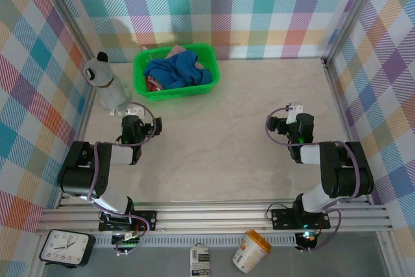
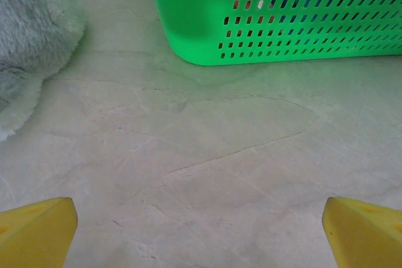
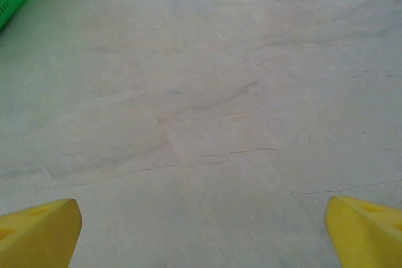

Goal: Fold and stack the tank tops

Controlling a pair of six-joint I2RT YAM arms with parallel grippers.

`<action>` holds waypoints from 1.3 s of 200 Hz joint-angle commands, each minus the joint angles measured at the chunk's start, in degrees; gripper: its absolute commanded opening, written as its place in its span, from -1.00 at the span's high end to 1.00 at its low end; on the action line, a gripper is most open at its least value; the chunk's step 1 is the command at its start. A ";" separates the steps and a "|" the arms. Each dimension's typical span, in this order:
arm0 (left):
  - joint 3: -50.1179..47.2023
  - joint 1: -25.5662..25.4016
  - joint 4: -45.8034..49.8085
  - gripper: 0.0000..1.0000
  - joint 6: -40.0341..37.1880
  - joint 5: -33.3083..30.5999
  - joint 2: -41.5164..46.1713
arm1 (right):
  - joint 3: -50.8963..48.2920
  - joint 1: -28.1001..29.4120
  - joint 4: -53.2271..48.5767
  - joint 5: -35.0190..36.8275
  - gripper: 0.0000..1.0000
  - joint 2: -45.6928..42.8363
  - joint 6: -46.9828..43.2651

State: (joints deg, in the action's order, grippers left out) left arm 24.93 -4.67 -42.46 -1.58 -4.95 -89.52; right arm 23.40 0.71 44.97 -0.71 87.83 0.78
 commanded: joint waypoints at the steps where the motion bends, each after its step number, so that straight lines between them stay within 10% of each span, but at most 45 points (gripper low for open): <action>1: -0.14 0.80 -2.33 -1.00 -0.49 0.93 -0.05 | 0.40 -0.44 2.14 -1.31 -0.98 0.03 -0.60; 260: 3.56 0.04 7.64 -1.00 -2.41 2.91 4.68 | 1.12 -0.71 -0.26 -0.64 -0.98 -0.91 0.00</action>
State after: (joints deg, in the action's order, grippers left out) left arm 25.12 -4.67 -41.50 -1.85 -4.25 -89.30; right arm 23.40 0.34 44.97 -1.13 87.83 0.80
